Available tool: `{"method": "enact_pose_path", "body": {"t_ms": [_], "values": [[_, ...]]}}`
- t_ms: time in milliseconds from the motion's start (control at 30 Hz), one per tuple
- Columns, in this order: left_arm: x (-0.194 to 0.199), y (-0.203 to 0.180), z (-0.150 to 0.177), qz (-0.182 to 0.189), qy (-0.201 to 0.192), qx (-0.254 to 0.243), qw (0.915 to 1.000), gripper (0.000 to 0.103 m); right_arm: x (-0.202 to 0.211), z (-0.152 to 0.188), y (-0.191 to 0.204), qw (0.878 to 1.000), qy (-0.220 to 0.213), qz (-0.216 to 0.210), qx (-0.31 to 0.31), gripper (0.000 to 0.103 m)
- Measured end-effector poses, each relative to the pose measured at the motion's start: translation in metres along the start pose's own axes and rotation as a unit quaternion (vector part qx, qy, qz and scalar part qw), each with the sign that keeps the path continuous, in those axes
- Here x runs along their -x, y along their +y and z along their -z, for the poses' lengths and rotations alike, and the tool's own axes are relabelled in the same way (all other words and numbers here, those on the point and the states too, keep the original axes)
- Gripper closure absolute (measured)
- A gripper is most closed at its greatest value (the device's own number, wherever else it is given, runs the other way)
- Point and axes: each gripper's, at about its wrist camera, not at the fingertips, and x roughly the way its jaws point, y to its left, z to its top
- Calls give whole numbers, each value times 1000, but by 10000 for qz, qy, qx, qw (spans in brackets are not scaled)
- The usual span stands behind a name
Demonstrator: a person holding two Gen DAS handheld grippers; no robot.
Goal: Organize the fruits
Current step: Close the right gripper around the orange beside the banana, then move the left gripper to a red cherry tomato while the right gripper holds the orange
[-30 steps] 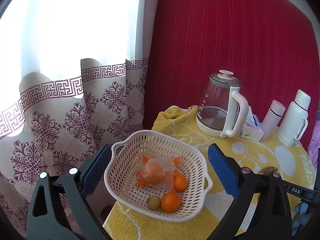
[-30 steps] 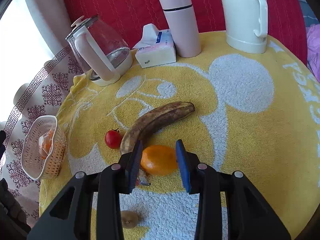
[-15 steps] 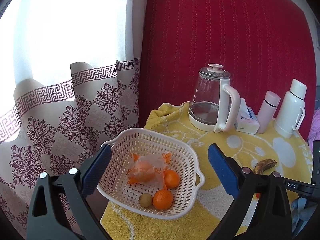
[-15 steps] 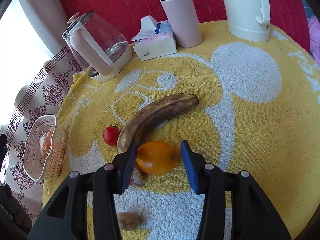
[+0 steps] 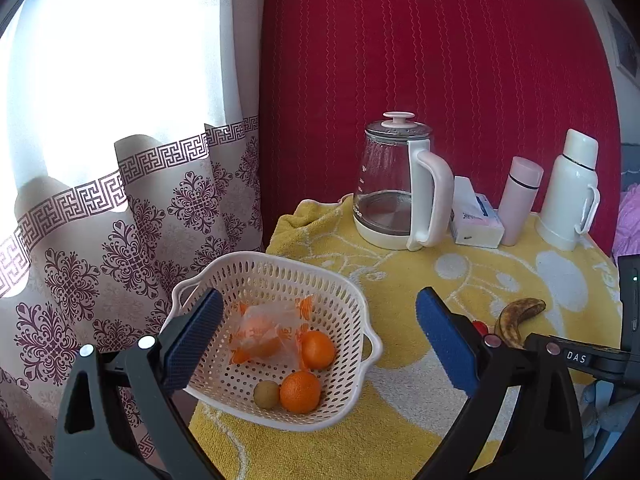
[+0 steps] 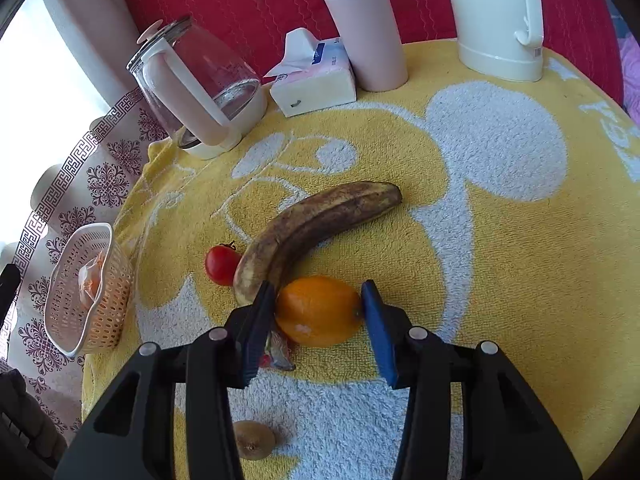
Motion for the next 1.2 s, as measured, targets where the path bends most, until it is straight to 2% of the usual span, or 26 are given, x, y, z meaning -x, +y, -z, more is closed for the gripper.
{"method": "enact_pose_path", "body": {"t_ms": [300, 500, 633, 700, 800, 900, 1033, 1200], "values": [[-6, -34, 14, 265, 103, -301, 9991, 5, 26, 11, -26, 9997, -175, -53, -190, 58], [-12, -75, 35, 930, 267, -699, 9929, 5, 37, 17, -47, 9990, -293, -76, -343, 58], [-20, -105, 52, 1369, 523, -1124, 9828, 11, 34, 20, -56, 9986, -301, -95, -431, 58], [-26, -115, 58, 1699, 741, -1254, 9746, 21, 33, 22, -57, 9984, -307, -146, -458, 58], [-36, -126, 63, 2094, 1075, -1337, 9627, 29, 34, 23, -55, 9986, -321, -146, -406, 58], [-45, -137, 67, 2274, 1326, -1467, 9535, 37, 34, 24, -56, 9983, -318, -196, -448, 58], [-54, -152, 70, 2373, 1552, -1753, 9428, 42, 34, 25, -58, 9979, -323, -259, -498, 58], [-66, -165, 66, 2687, 1838, -1742, 9293, 42, 35, 26, -60, 9976, -328, -293, -539, 58]]}}
